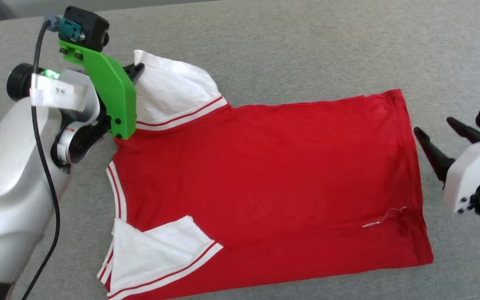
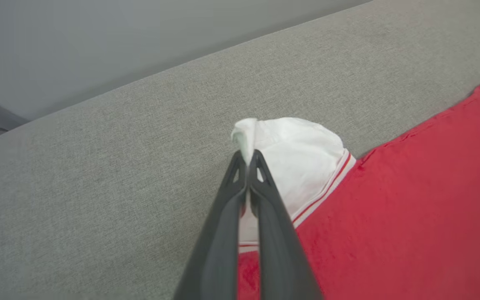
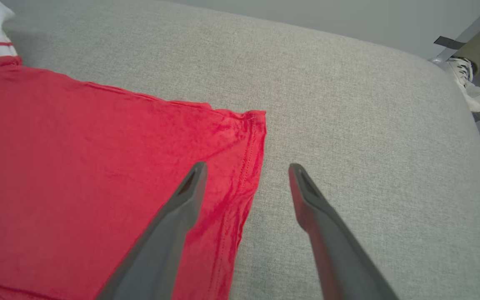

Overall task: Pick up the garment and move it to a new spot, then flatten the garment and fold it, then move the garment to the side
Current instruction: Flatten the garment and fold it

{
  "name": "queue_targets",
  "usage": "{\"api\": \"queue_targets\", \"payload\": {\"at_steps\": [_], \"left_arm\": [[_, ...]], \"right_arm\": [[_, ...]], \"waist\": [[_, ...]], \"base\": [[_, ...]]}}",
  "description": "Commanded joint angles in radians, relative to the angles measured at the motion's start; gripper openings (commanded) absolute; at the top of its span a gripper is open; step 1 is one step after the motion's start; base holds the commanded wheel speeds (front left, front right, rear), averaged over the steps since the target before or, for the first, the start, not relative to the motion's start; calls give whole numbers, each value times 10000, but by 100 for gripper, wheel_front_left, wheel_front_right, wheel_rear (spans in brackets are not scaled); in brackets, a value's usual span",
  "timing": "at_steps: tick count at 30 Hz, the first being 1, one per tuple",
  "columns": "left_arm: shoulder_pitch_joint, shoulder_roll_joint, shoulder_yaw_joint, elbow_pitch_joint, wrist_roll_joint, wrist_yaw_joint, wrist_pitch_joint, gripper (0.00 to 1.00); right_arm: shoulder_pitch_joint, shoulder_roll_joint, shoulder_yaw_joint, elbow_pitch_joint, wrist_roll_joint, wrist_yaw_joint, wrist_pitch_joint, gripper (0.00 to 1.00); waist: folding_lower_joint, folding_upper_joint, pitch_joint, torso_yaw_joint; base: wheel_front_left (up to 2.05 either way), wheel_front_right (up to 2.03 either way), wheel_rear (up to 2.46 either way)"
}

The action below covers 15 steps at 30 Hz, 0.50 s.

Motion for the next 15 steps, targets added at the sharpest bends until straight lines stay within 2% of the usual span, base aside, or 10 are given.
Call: {"api": "queue_targets", "payload": {"at_steps": [1, 7, 15], "left_arm": [[327, 132, 58, -495, 16, 207, 31, 0], [957, 698, 168, -2626, 147, 918, 351, 0], [1187, 875, 118, -4038, 338, 1292, 466, 0]], "right_arm": [[-463, -200, 41, 209, 209, -7, 439, 100], [-1798, -821, 287, 1316, 780, -7, 1945, 100], [-3289, -1185, 1020, 2898, 703, -7, 2333, 100]], "waist": [[1, 0, 98, 393], [1, 0, 651, 858], [1, 0, 1235, 1289]], "base": [[0, 0, 0], [0, 0, 0], [0, 0, 0]]}}
